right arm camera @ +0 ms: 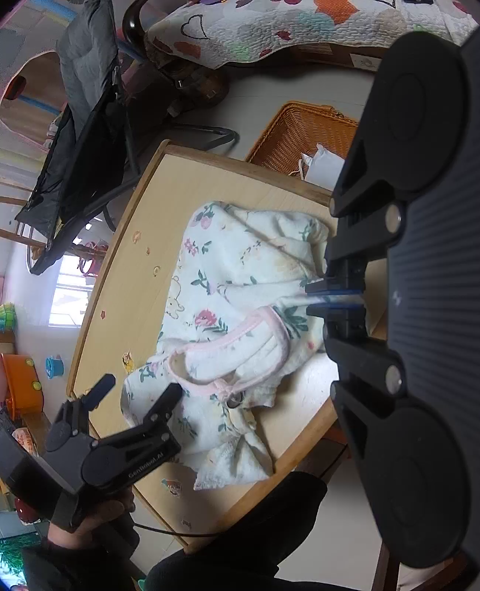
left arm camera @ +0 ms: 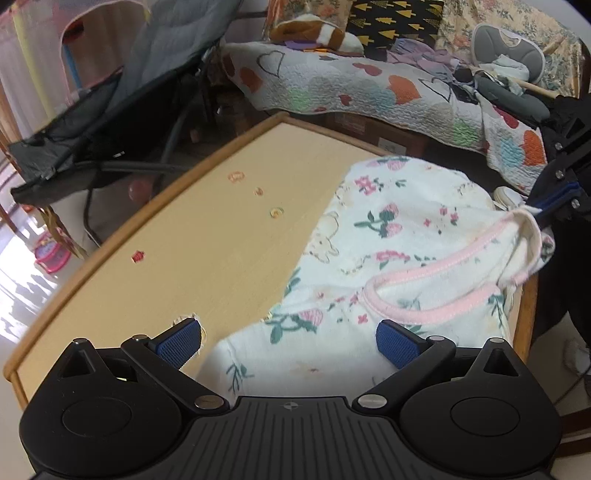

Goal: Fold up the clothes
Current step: 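Move the left tool down to the garment edge beside the right tool, then close the left gripper on the white garment edge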

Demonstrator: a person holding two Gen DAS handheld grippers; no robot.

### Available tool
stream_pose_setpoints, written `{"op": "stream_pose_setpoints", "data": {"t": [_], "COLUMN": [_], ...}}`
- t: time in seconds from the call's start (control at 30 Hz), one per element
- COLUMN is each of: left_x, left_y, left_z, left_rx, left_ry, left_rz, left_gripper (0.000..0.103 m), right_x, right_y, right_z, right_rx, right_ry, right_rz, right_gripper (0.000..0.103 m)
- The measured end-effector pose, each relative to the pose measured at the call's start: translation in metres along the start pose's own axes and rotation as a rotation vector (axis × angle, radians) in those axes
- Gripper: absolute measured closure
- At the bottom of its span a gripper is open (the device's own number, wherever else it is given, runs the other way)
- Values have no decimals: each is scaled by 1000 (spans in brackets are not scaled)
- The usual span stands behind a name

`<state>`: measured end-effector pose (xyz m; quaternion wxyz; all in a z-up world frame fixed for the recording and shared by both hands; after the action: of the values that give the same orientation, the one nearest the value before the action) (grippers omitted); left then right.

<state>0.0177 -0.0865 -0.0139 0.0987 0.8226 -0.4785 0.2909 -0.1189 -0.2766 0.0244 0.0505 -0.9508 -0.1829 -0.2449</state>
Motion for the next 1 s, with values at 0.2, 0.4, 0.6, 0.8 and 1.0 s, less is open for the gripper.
{"op": "stream_pose_setpoints", "data": {"t": [0.2,0.4,0.6,0.8,1.0], "left_x": [-11,-13,-17,-19,-18], "left_y": [-5,-12,-6,-3,-3], "left_z": [8,17,18,5,-20], "left_rx": [-48,-60,-67,-37,0], "left_ry": [-9,2,16,54,106], "left_rz": [-54,-112,-142,-175,-207], "left_gripper": [19,21,53,61,77], "right_x": [2,2,4,8,10], "right_y": [1,1,2,2,2], "right_z": [5,7,10,12,13], "right_rx": [2,2,-6,-11,-18], "right_ry": [-6,-12,-12,-7,1], "right_rz": [0,1,7,9,19], "right_gripper": [98,98,98,98,98]}}
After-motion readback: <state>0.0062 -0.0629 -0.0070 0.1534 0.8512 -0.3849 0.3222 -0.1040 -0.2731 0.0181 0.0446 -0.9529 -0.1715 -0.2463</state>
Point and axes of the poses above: each gripper's, at about its wrist camera, not at the fingertips, and z roughly the way its jaws point, y to its right, x to its top, the point moved 7 cm from there along z, roughly the way its jaws point, and after that the axes turned 9 degrees about z, right-handed, at the moved point
